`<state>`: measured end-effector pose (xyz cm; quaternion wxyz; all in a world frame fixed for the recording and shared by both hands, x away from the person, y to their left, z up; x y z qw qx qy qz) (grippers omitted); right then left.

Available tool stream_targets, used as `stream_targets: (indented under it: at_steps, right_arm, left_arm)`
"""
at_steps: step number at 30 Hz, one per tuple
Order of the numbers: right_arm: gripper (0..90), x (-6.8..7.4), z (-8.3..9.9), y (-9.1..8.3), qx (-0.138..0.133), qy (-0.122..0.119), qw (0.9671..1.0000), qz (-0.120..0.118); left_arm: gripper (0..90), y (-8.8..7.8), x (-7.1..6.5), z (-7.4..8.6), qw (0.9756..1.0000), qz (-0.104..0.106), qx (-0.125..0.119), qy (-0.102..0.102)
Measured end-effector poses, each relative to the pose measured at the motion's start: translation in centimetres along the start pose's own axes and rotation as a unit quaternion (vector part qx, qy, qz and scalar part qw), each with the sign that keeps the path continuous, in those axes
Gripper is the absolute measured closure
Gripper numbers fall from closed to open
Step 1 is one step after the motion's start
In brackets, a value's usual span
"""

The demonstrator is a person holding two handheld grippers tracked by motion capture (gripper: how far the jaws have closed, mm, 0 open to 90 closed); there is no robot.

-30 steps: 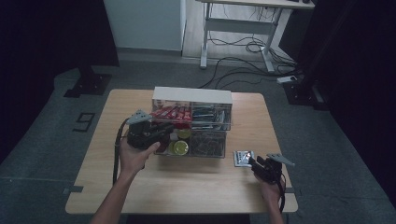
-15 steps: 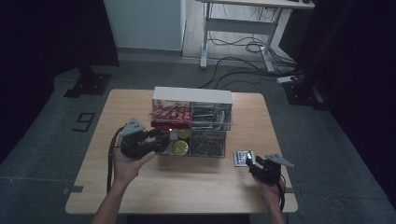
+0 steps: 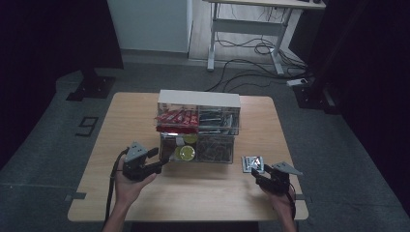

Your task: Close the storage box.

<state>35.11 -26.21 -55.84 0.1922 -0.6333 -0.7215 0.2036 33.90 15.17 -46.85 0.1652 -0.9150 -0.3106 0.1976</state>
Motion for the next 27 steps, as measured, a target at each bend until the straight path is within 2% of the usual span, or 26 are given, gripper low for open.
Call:
stream_targets:
  at_steps: [7,14,17,21,27]
  right_arm:
    - [36.6,0.2,0.6,0.1,0.005,-0.012,0.9999,0.003]
    - [36.6,0.3,1.6,0.1,0.017,-0.017,0.9997,0.002]
    - [36.5,0.4,1.8,0.1,0.020,-0.019,0.9996,0.000]
    - [36.2,0.6,1.9,0.2,0.022,-0.022,0.9995,-0.001]
    - [35.8,0.7,1.7,0.0,0.019,-0.024,0.9995,-0.004]
  left_arm:
    - [45.8,1.0,1.5,2.7,0.9993,-0.003,0.023,-0.029]
    - [44.8,2.0,2.5,5.0,0.9970,-0.014,0.063,-0.042]
    - [44.7,2.0,3.0,5.9,0.9961,-0.022,0.071,-0.047]
    - [44.8,2.1,3.4,6.6,0.9951,-0.016,0.077,-0.060]
    - [44.5,2.3,3.5,6.8,0.9945,-0.018,0.083,-0.061]
Point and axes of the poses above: each handheld gripper's, and its own axes: y roughly forward along the jaws, z roughly out of its underside, x roughly to its left, the point moved 5 cm from there along y, roughly forward along the jaws, and after that the axes turned 15 degrees about z, right-handed, at the moved point
